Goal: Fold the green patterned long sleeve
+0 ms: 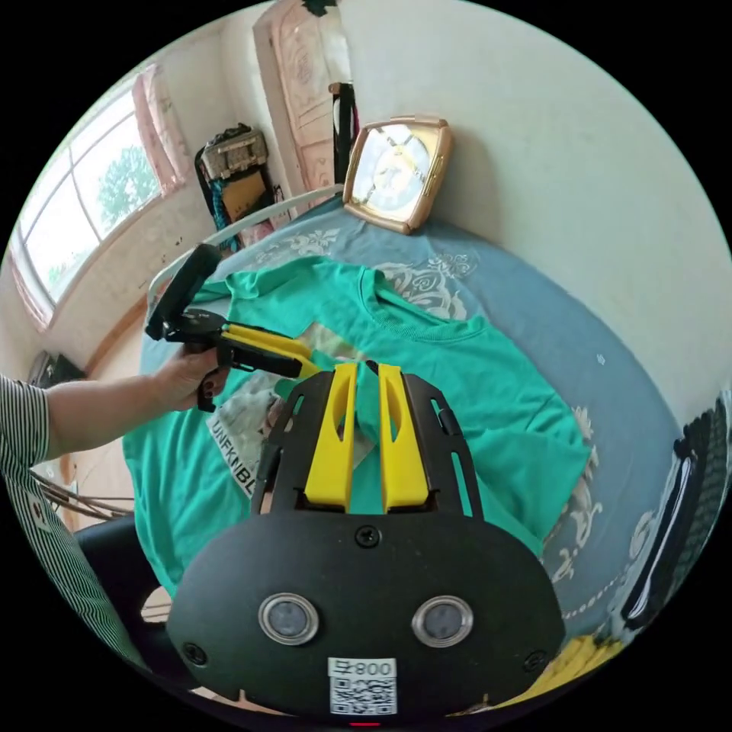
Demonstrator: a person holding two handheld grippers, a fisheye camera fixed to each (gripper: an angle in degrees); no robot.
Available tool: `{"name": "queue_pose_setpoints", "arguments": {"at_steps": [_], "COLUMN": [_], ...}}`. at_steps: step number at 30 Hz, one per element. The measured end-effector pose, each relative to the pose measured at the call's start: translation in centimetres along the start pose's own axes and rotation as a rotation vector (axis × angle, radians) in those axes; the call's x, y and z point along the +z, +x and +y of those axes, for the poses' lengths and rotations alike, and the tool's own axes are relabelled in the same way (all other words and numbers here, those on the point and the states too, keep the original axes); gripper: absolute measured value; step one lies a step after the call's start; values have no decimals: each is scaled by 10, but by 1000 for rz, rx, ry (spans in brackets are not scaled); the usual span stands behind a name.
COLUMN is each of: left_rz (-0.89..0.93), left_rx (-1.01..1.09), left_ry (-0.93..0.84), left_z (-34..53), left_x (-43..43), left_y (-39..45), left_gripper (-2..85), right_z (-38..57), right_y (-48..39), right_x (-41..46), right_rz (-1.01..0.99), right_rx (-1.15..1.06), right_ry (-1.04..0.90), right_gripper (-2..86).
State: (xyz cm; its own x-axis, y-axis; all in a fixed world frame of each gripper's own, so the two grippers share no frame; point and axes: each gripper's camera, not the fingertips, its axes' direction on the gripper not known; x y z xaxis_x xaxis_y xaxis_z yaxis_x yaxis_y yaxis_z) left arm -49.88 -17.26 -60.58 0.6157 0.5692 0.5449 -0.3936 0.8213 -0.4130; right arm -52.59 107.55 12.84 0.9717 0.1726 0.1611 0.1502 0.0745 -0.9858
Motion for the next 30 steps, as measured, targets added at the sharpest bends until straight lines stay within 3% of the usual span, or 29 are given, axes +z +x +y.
{"name": "queue_pose_setpoints", "arguments": {"at_steps": [2, 6, 10, 17, 20, 24, 26, 30], "left_rz": [44, 68, 106, 68, 16, 60, 77, 272], "left_rx": [-8, 1, 89, 417, 512, 390, 234, 100], "left_ry": [-39, -5, 99, 300, 260, 57, -32, 77], "left_z": [-8, -20, -52, -80, -44, 19, 60, 95], "left_x": [8, -1, -45, -182, -214, -186, -165, -174], "left_y": [1, 9, 37, 112, 115, 74, 38, 7], "left_gripper": [44, 29, 22, 23, 28, 43, 59, 71], "right_z": [-13, -14, -12, 3, 17, 46, 66, 78], "right_y": [-1, 2, 18, 5, -30, -61, -59, -52], "right_x": [34, 57, 30, -59, -39, 22, 54, 61], "right_rz": [-59, -70, -152, -381, -465, -477, -484, -516], "right_rx": [-17, 17, 96, 106, 73, 133, 217, 206], "right_ry": [-124, -191, -63, 379, 344, 157, 55, 41], "right_gripper": [57, 31, 9, 3, 2, 2, 2, 2]}}
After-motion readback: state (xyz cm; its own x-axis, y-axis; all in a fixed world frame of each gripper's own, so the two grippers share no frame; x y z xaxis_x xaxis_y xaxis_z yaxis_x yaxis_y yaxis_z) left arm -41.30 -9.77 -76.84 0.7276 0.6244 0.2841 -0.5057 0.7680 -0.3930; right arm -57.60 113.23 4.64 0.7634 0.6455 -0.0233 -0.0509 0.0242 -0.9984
